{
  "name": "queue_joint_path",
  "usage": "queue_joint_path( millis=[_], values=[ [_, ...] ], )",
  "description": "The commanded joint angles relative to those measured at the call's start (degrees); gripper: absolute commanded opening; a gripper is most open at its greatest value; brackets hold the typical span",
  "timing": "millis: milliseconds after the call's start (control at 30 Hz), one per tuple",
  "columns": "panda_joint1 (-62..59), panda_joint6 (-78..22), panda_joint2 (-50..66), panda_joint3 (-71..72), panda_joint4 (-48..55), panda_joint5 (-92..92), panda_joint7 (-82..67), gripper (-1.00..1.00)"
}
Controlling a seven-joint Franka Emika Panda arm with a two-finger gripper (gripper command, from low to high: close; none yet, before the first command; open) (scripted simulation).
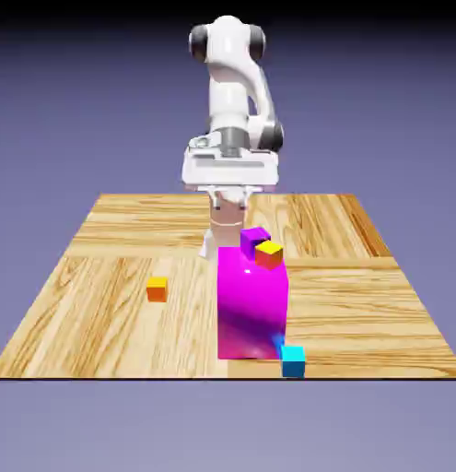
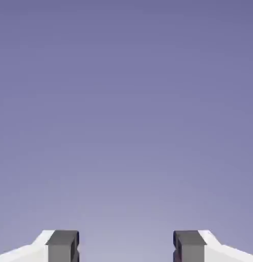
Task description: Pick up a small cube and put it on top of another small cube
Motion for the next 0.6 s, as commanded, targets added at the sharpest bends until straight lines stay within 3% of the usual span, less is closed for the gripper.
queue_joint_path(
  millis=[0, 567],
  values=[
    [-0.34, -1.95, 2.08, 0.8, 1.84, -0.34, 0.66, 0.0],
    [-6.07, -35.1, 37.38, 14.43, 33.06, -6.06, 11.94, 0.0]
  ],
)
